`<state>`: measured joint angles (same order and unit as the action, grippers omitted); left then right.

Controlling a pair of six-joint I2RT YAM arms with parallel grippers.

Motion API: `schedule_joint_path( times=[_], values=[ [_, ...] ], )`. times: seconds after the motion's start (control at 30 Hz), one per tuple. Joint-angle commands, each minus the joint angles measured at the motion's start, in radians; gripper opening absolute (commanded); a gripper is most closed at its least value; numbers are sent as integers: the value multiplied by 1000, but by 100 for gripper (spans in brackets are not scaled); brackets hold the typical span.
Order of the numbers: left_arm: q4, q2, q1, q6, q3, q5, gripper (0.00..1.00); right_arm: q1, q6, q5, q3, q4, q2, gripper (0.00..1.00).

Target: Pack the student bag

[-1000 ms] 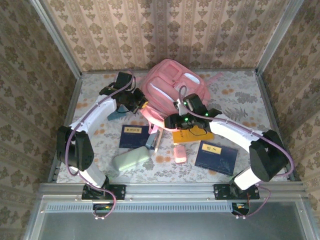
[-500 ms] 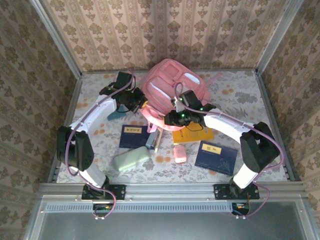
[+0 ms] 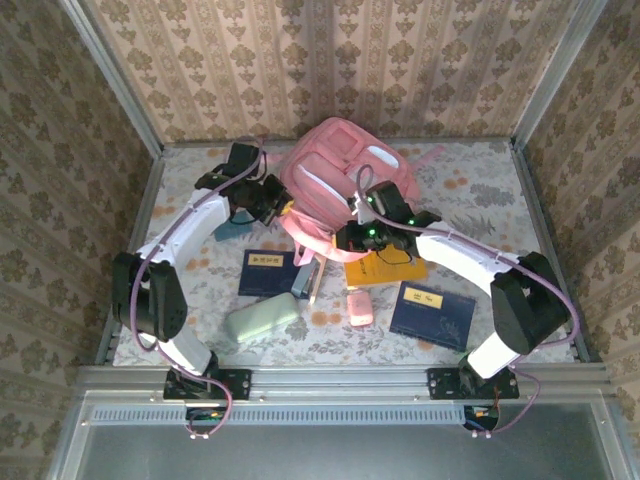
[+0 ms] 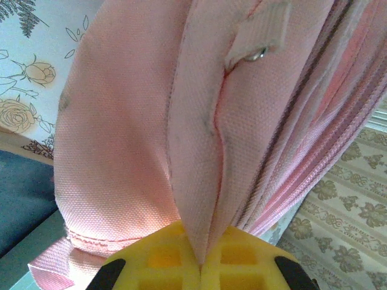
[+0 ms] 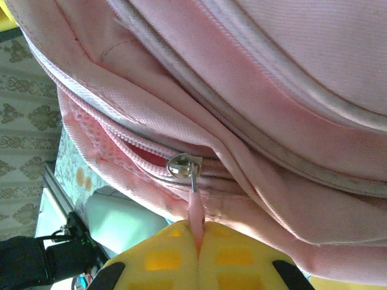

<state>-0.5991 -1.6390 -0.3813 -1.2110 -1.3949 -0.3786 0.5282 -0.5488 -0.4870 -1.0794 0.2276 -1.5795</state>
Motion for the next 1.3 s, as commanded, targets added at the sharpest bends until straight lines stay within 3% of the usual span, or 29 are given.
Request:
schedule_joint_path(
  times=[0.0, 0.67, 0.9, 1.27],
  values=[
    [21, 65, 35, 11, -32, 1, 0, -25, 9, 9, 52, 0, 29, 0],
    [24, 85, 98, 4, -36, -23, 0, -54, 26, 142, 222, -19, 138, 0],
    [21, 91, 104, 1, -44, -31, 0, -77, 35, 279, 256, -12, 171, 0],
    [18, 79, 113, 13, -53, -91, 0, -172, -6, 255, 283, -118, 111, 1]
  ],
)
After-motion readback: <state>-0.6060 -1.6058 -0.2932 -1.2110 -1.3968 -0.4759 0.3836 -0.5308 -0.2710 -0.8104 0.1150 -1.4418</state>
